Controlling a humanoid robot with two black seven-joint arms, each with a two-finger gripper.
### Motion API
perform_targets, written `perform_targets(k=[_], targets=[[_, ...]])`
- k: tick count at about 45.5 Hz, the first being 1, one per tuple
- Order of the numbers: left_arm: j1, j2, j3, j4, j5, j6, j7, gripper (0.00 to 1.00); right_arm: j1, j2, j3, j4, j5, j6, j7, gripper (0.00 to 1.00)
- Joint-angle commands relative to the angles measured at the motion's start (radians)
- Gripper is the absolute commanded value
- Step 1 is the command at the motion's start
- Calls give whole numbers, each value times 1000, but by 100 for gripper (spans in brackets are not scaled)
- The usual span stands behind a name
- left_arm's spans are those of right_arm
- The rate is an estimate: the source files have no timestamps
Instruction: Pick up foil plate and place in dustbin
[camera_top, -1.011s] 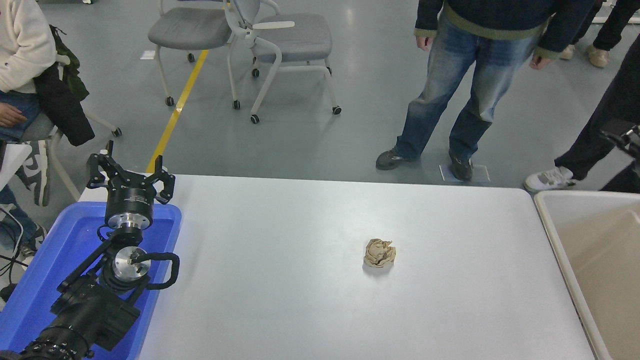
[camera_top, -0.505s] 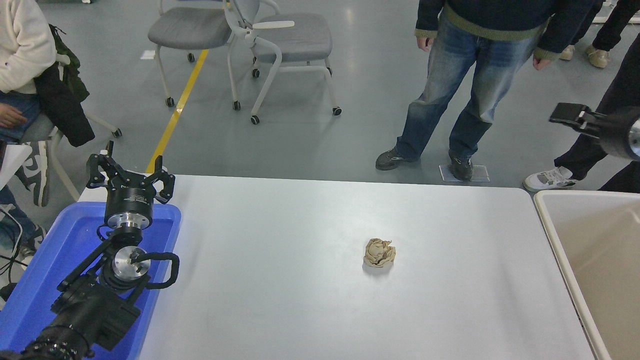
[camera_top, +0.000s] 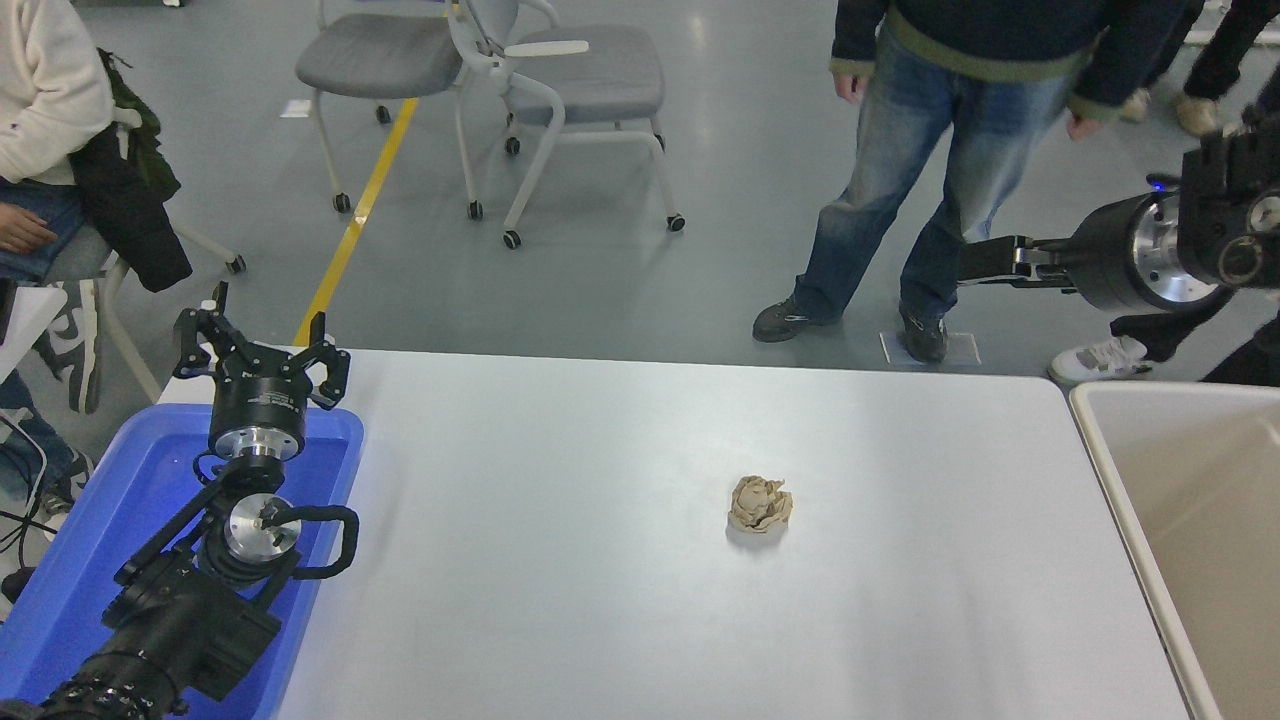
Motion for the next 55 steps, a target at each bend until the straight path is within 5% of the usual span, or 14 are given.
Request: perform_targets(k=[1, 16, 39, 55], targets=[[0, 0, 0, 0, 0, 0, 0, 99, 141, 130, 53, 34, 23, 229, 3, 100], [0, -2, 0, 0, 0, 0, 0, 99, 207, 248, 152, 17, 108, 452, 2, 100], [0, 0, 0, 0, 0, 0, 0, 99, 185, 234, 74, 5, 278, 532, -10, 100], [0, -2, 0, 0, 0, 0, 0, 99, 178, 235, -36, 0, 290, 486, -41, 100]])
